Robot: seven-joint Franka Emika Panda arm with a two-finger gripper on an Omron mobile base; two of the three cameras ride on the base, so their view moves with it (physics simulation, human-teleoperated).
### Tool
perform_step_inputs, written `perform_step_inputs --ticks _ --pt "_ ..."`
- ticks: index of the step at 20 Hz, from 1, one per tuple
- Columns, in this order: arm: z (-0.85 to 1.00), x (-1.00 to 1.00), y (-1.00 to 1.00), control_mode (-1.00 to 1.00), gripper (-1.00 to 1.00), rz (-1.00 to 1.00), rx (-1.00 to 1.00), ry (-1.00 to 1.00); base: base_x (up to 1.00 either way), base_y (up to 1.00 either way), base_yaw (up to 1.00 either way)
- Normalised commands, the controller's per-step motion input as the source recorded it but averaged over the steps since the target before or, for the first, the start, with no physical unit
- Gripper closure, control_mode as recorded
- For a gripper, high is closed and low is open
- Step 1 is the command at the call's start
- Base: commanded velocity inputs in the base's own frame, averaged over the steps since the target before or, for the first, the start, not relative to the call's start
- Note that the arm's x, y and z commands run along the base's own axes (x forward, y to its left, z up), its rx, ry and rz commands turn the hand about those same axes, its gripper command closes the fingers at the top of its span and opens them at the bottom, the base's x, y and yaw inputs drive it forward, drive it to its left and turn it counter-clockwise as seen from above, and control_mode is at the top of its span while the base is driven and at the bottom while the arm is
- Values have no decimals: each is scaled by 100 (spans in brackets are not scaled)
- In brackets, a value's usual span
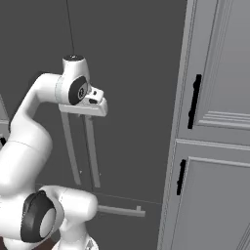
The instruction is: Take the strawberry from the fridge and place it on top of the pancake, located on the dining counter.
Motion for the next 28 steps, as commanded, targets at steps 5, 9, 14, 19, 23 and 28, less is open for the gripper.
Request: perform_step_inputs --ticks 5,9,14,19,23,28 --pt "0 0 0 100 -100 0 0 0 -31 0 0" --pt "0 0 0 100 -100 0 0 0 -69 1 0" --pt "0 0 0 100 -100 0 0 0 -47 5 0" --pt "0 0 0 100 -100 0 0 0 -49 1 0" --pt "0 0 0 100 -100 0 0 0 -14 0 0" --pt "-23 17 0 -100 -100 0 0 -29 0 0 0"
